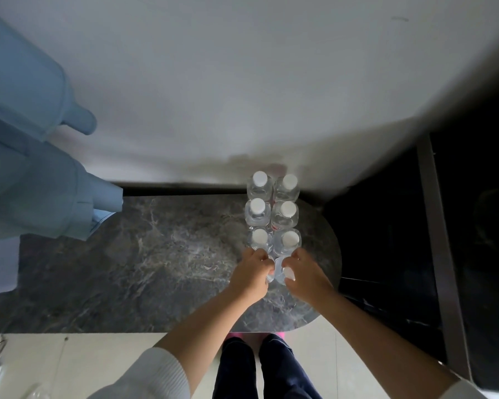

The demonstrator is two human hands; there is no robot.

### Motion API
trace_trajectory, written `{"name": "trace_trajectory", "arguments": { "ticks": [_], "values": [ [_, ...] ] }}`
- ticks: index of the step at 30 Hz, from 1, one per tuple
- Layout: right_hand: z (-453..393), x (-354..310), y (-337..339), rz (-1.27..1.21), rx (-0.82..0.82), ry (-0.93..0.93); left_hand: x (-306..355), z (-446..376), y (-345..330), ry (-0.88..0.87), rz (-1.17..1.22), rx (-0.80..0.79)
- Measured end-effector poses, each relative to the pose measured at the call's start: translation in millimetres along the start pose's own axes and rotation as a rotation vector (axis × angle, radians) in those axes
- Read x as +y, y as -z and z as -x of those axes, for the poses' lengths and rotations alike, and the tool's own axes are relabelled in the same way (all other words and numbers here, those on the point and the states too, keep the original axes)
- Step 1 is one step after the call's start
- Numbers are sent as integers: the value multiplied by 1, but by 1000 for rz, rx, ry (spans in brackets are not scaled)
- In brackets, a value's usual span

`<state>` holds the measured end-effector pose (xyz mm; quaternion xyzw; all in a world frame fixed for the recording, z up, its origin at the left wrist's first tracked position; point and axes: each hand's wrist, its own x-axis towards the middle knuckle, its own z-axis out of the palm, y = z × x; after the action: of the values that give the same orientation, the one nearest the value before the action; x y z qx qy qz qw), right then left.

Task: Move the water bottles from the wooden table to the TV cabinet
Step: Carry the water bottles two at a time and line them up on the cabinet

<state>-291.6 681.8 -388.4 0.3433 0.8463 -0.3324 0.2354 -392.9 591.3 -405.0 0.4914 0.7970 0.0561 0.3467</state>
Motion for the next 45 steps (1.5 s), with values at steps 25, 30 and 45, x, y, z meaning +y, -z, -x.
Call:
{"name": "trace_trajectory", "arguments": {
  "ticks": [25,30,45],
  "values": [
    [53,-275,14,540,239,672,-144,292,129,870,89,456],
    [92,-406,-42,589,174,880,-200,432,120,1168,132,544],
    [316,-716,-253,617,147,1542,-265,809,72,1830,184,771]
  ]
}}
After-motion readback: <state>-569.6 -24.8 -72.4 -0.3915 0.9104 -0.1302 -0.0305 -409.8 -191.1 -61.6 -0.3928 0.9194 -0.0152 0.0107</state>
